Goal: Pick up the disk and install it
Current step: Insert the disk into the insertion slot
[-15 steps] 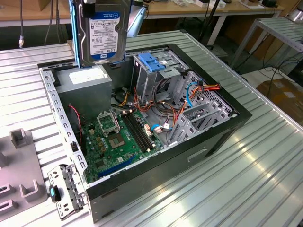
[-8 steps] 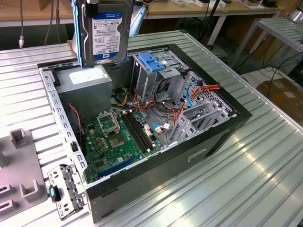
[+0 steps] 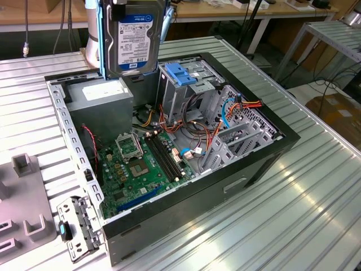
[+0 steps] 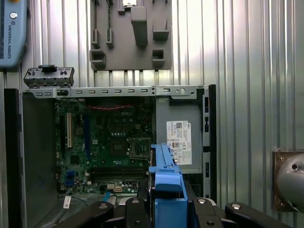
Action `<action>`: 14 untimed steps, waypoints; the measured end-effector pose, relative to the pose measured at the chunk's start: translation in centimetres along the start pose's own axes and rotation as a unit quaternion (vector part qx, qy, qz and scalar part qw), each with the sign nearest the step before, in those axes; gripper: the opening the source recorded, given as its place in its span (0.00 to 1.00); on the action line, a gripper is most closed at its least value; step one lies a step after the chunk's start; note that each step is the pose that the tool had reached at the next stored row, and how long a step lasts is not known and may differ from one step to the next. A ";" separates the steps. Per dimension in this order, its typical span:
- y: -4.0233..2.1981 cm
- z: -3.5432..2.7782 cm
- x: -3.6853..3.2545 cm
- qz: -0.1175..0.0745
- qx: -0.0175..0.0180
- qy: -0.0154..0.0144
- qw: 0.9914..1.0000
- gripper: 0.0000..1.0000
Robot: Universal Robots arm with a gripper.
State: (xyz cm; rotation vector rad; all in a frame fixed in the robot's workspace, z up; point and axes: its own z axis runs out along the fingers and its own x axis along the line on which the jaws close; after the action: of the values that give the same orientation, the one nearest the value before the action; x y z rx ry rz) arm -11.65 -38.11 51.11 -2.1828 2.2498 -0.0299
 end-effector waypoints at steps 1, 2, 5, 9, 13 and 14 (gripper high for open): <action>-0.10 0.00 -0.01 0.000 0.000 0.000 1.000 0.37; -0.17 0.01 -0.01 0.000 0.000 0.000 1.000 0.37; -0.41 0.01 -0.01 0.000 0.000 0.000 1.000 0.37; -0.67 0.03 -0.02 0.000 0.000 0.000 1.000 0.37; -0.94 0.03 -0.03 0.000 0.000 0.000 1.000 0.37; -1.00 0.03 -0.03 0.000 0.000 0.000 1.000 0.37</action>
State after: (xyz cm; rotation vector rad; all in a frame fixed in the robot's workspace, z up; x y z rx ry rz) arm -10.65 -38.11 51.09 -2.1829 2.2499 -0.0300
